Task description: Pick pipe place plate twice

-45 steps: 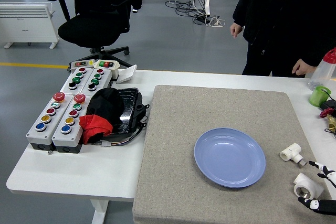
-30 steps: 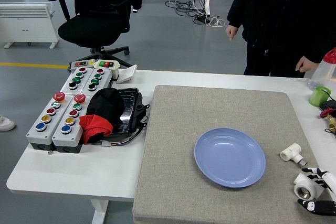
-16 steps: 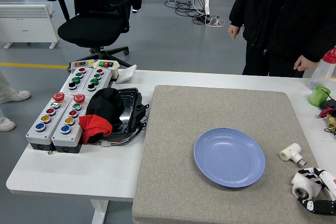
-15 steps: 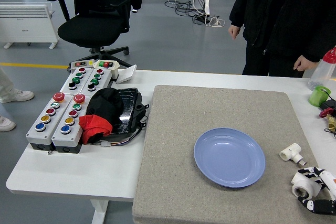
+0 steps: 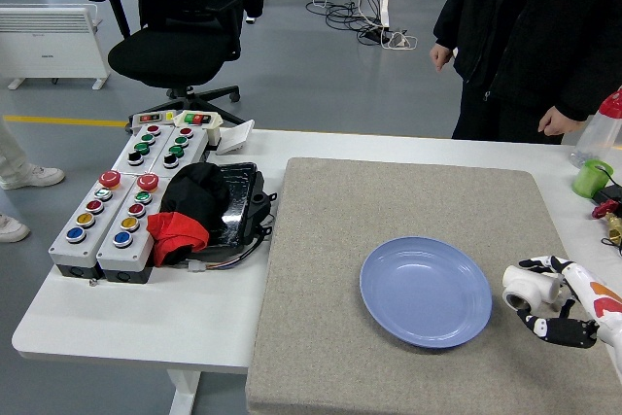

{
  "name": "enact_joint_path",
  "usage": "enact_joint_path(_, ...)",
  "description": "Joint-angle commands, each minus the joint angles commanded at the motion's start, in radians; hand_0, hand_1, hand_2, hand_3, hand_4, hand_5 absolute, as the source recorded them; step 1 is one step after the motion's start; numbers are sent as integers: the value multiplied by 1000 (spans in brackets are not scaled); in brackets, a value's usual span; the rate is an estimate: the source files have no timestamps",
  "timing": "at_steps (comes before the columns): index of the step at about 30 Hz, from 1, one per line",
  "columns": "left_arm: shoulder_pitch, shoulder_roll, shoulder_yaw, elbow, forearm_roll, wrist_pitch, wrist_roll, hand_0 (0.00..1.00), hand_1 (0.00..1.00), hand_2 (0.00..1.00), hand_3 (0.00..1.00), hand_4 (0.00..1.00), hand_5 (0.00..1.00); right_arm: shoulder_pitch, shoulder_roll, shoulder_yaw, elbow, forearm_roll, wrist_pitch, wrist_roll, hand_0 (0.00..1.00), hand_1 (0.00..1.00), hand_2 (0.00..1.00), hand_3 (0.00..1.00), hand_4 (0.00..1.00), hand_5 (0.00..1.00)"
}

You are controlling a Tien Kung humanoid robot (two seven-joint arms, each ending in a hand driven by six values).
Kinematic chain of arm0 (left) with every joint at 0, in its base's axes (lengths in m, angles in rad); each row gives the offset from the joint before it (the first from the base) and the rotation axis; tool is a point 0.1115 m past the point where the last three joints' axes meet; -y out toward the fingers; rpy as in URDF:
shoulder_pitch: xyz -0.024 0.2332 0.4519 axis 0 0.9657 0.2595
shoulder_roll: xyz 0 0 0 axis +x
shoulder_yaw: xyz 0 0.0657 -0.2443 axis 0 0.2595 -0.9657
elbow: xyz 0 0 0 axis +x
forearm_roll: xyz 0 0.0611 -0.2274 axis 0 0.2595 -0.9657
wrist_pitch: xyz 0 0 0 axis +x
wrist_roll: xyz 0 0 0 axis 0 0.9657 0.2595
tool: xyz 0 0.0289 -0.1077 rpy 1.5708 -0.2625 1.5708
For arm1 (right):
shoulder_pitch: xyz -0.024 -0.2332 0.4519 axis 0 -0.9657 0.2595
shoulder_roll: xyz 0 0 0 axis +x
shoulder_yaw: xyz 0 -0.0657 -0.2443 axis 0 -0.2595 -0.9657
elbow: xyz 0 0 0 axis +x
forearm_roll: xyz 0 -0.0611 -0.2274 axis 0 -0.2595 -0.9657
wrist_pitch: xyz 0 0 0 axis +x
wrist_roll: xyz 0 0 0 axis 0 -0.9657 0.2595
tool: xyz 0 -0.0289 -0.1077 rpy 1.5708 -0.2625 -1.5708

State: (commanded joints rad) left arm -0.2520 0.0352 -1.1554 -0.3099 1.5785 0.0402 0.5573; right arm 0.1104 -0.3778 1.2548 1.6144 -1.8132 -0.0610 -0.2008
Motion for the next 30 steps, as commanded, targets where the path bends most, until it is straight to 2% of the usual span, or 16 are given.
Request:
enact_joint_path(6, 1, 0, 8, -2, -10, 0, 2, 654, 633, 636, 555, 394, 998, 181, 58, -177, -89, 34, -5, 1, 290, 441, 536, 620, 478, 2)
enact_joint_path(9, 2, 0, 16, -2, -23, 3, 2, 654, 633, 636, 555, 394, 998, 266, 92, -264, -155, 61, -8, 3, 290, 441, 536, 620, 478, 2)
enact_joint_path(10, 2, 0, 18, -3, -25, 3, 1, 654, 633, 636, 555, 394, 998, 288, 99, -287, -172, 67, -8, 3, 345, 484, 540, 624, 485, 2)
enact_joint_path(15, 3, 0, 25, -3, -35, 5, 1, 654, 633, 636, 555, 394, 998, 370, 140, -375, -256, 84, -2, -19, 345, 484, 540, 624, 485, 2)
enact_joint_path(16, 3, 0, 26, -3, -36, 5, 0, 655, 633, 636, 556, 394, 998, 377, 144, -382, -265, 86, 1, -25, 756, 746, 751, 855, 619, 113)
enact_joint_path(21, 3, 0, 27, -4, -39, 6, 1, 655, 633, 636, 556, 394, 998, 415, 170, -417, -313, 120, 34, -50, 756, 746, 751, 855, 619, 113)
enact_joint_path(22, 3, -1, 27, -4, -39, 6, 1, 655, 633, 637, 557, 394, 998, 419, 173, -420, -316, 121, 40, -52, 998, 938, 998, 998, 782, 284)
enact_joint_path(30, 4, -2, 27, -3, -40, 6, 0, 655, 633, 637, 556, 394, 998, 423, 165, -394, -299, 88, 56, -71, 998, 961, 998, 998, 794, 274)
